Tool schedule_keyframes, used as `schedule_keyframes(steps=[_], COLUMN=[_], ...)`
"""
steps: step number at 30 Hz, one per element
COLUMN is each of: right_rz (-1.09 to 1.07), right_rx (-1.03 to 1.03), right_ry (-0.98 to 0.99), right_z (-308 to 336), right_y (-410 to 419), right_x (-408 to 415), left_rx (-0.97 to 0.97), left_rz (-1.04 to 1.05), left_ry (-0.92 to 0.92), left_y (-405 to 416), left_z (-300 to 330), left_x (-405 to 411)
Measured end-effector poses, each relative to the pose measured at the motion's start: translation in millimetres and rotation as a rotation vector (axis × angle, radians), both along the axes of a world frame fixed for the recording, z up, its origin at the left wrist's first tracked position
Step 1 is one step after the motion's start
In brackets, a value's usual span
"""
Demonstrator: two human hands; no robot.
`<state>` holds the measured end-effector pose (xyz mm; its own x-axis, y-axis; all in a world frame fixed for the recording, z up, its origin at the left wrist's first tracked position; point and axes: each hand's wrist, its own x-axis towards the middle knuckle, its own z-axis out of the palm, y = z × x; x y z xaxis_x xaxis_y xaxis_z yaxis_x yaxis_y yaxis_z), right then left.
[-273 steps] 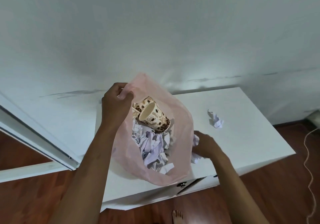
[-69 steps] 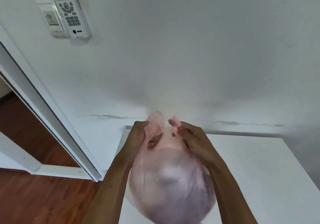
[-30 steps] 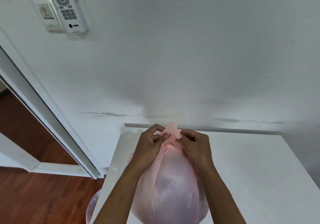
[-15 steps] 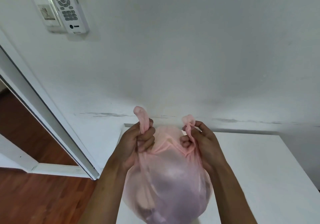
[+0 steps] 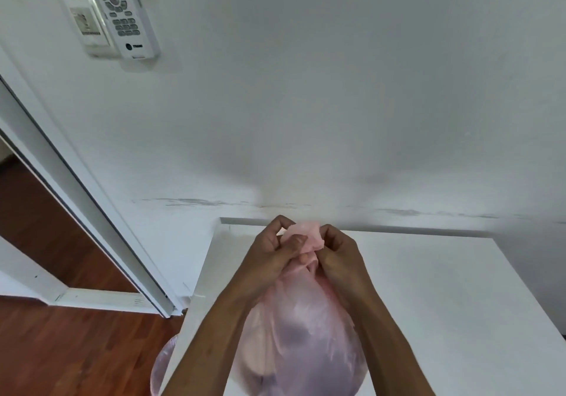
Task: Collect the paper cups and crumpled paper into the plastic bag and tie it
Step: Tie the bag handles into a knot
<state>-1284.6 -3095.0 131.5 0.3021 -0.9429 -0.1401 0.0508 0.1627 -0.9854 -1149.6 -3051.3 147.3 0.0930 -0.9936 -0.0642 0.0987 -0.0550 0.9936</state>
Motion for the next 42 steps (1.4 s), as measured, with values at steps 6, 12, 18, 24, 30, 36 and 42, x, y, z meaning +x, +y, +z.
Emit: schedule_keyframes(steps=[6, 12, 18, 24, 30, 36, 42], right_rz=[0.012, -0.074, -0.133, 0.013, 0.084, 0.093, 0.041], right_rx=[0.012, 0.053, 0.27, 0.334, 0.02, -0.668, -0.807], right_ry=[-0.048, -0.148, -0.465, -0.704, -0.393, 0.382, 0.78], right_z=[5, 0, -7, -9, -2, -17, -36], right_y=[11, 13, 5, 4, 8, -7, -6], right_x=[2, 7, 7, 6, 0, -10, 2], left_rx=[-0.136, -0.285, -0.018, 0.188, 0.276, 0.209, 0.178], left_rz=[0.325, 0.329, 0.076, -0.277, -0.098, 0.036, -0.03], left_ry=[-0.381, -0.659, -0.293, -0.155, 0.193, 0.314, 0.276], left_y=[-9, -7, -5, -3, -10, -16, -14], left_z=[-18, -32, -26, -23, -24, -26, -27], left_x=[-8, -12, -1, 36, 33, 37, 27])
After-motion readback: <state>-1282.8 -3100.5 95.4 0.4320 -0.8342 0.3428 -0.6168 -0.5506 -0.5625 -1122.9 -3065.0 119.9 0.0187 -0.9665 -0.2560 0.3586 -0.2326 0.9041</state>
